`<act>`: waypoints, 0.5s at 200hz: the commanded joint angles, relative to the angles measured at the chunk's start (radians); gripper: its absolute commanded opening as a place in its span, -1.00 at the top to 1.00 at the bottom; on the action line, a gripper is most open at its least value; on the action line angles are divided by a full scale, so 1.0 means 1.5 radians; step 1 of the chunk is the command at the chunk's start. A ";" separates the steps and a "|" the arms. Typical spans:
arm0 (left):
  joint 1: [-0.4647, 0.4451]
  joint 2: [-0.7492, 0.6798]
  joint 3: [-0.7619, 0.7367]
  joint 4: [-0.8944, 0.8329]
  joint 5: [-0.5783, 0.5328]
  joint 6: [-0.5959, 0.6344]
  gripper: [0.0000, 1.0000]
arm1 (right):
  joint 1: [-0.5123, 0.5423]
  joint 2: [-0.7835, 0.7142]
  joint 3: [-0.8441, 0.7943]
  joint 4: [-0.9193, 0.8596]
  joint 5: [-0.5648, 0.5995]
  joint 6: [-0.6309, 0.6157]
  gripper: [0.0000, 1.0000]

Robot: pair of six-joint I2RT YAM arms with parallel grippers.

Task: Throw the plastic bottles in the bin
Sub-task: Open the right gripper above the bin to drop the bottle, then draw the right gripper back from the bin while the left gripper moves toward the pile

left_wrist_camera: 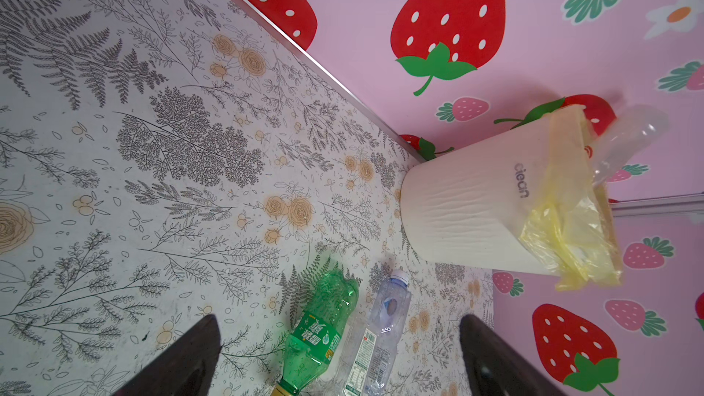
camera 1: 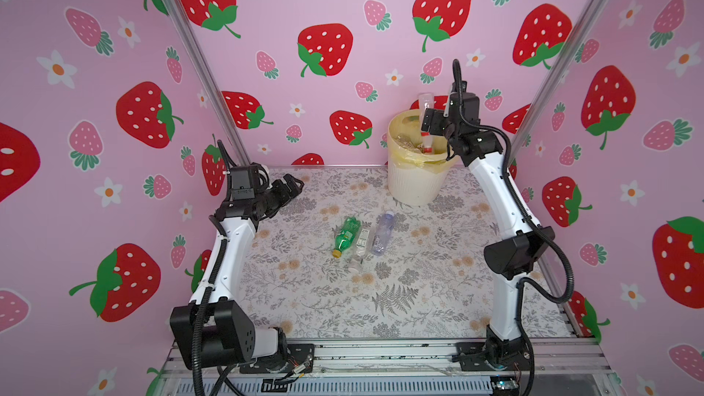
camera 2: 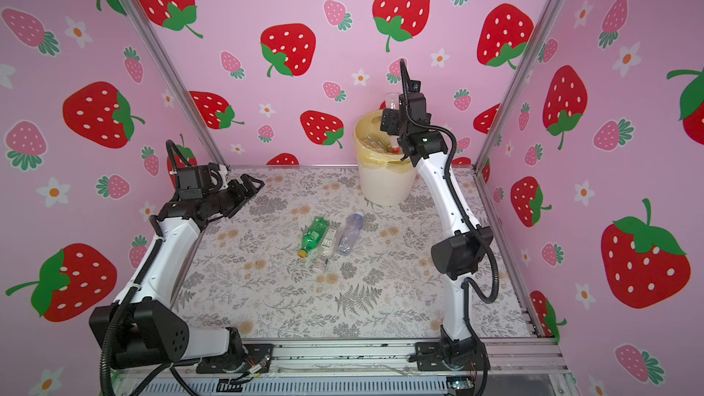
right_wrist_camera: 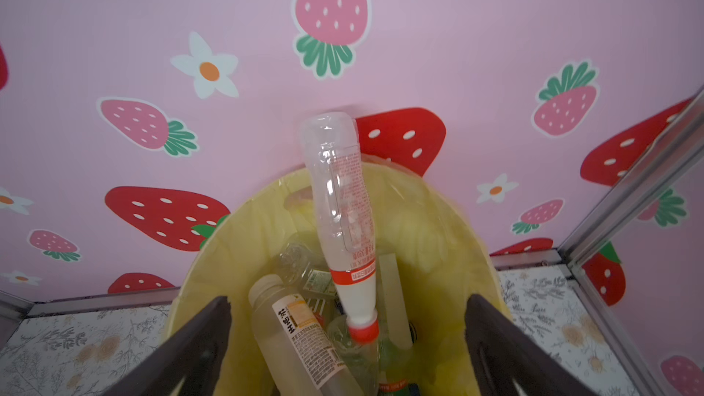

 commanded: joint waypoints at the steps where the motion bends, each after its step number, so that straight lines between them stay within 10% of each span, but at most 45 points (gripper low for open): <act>1: 0.004 0.002 -0.003 0.010 0.006 0.002 -0.99 | 0.006 -0.128 -0.177 0.030 -0.032 0.010 -0.99; 33: 0.003 0.006 -0.002 0.010 0.014 -0.003 -0.99 | 0.005 -0.323 -0.465 0.225 -0.038 0.020 -0.99; 100: 0.005 0.007 -0.004 0.013 0.019 -0.006 -0.99 | 0.006 -0.460 -0.636 0.235 -0.023 0.040 -0.99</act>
